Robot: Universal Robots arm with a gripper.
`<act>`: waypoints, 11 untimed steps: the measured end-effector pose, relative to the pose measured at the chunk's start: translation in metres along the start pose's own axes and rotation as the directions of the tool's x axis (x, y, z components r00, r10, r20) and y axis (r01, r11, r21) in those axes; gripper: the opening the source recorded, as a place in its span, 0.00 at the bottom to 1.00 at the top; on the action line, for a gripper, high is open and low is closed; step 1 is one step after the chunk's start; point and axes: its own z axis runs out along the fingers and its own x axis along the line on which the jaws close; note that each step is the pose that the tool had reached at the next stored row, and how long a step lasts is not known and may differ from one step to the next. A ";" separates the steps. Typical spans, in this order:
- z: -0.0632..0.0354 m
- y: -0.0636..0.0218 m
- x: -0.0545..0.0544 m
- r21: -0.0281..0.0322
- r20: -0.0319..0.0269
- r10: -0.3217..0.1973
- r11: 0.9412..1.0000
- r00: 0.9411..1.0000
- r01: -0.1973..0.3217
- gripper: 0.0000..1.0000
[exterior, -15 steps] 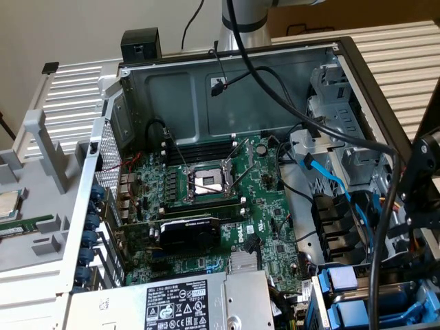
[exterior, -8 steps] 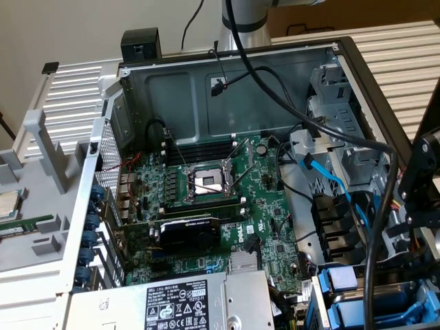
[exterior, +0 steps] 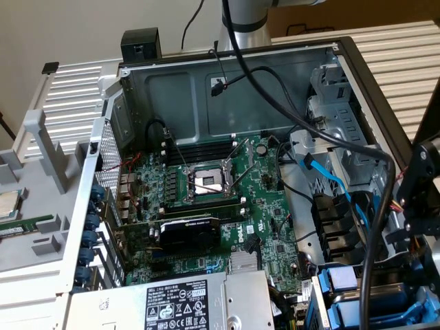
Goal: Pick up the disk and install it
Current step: 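Insert the first disk wire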
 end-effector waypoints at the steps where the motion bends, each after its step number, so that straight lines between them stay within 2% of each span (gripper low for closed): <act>1: 0.0003 0.0005 0.000 0.001 0.001 0.000 1.000 1.000 0.000 0.42; 5: 0.0014 0.0021 0.001 0.007 0.006 -0.001 1.000 1.000 0.001 0.40; 7: 0.0016 0.0021 0.001 0.011 0.011 -0.002 1.000 1.000 0.002 0.40; 8: 0.0018 0.0022 0.001 0.013 0.014 -0.003 1.000 1.000 0.002 0.32; 11: 0.0021 0.0027 0.003 0.016 0.017 -0.002 1.000 1.000 0.001 0.32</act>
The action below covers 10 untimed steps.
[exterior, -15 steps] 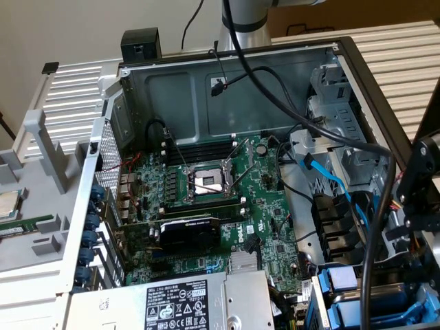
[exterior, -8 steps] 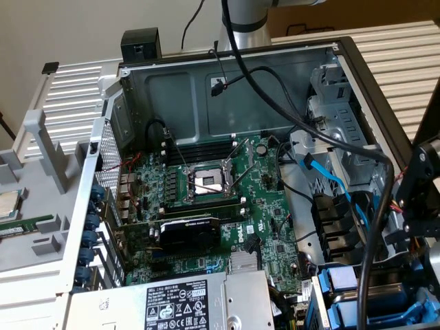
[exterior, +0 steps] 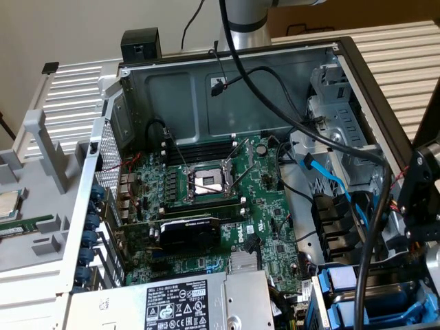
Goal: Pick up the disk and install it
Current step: 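Insert the first disk wire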
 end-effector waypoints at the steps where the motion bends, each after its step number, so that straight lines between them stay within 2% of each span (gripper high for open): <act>1: -0.0001 0.0002 0.001 0.001 0.000 0.001 1.000 1.000 -0.001 0.32; 6: 0.0002 0.0005 0.002 0.006 0.000 0.010 1.000 1.000 -0.010 0.32; 10: 0.0001 0.0005 0.002 0.007 0.000 0.012 1.000 1.000 -0.012 0.32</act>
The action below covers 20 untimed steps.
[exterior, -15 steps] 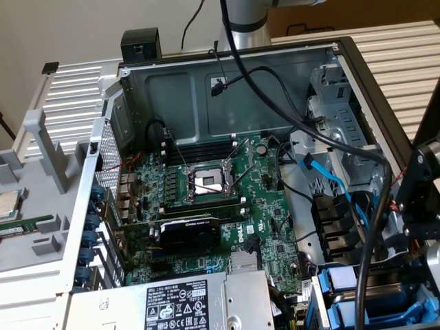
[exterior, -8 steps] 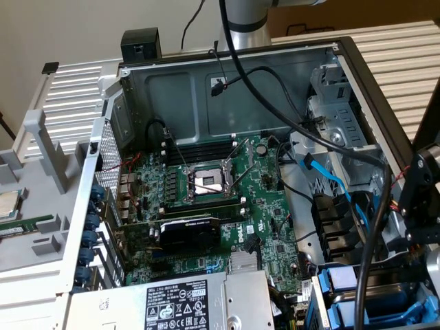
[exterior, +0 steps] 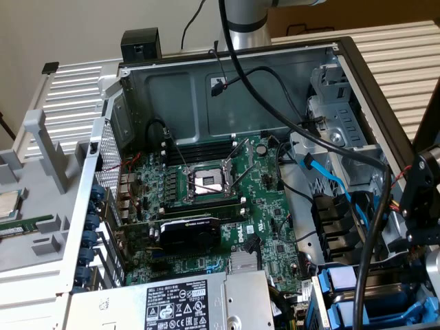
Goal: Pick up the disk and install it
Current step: 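Insert the first disk wire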
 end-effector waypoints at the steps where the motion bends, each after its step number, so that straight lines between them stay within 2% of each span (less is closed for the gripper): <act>1: 0.0000 0.0000 0.000 0.000 0.000 0.000 1.000 1.000 0.000 0.32; 12: 0.0000 0.0002 0.000 -0.001 0.001 0.000 1.000 1.000 0.000 0.32; 15: -0.0001 -0.0004 0.001 -0.010 0.010 0.006 1.000 1.000 -0.006 0.32; 17: -0.0004 -0.0014 0.002 -0.011 0.017 0.007 1.000 1.000 -0.007 0.32; 18: -0.0008 -0.0025 0.003 -0.013 0.023 0.008 1.000 1.000 -0.008 0.32; 20: -0.0015 -0.0029 0.004 -0.015 0.029 0.010 1.000 1.000 -0.009 0.32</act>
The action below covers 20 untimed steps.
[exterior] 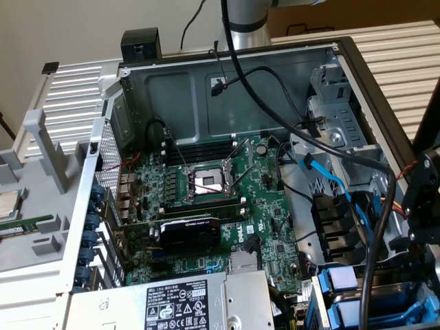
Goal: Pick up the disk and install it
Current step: 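Insert the first disk wire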
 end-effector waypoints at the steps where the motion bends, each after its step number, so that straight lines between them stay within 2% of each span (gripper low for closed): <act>1: -0.0003 0.0000 0.001 -0.002 0.001 0.001 1.000 1.000 -0.001 0.32; 10: -0.0012 -0.0016 0.002 -0.014 0.011 0.008 1.000 1.000 -0.008 0.32; 20: -0.0013 -0.0055 0.004 -0.034 0.018 0.020 0.999 1.000 -0.020 0.32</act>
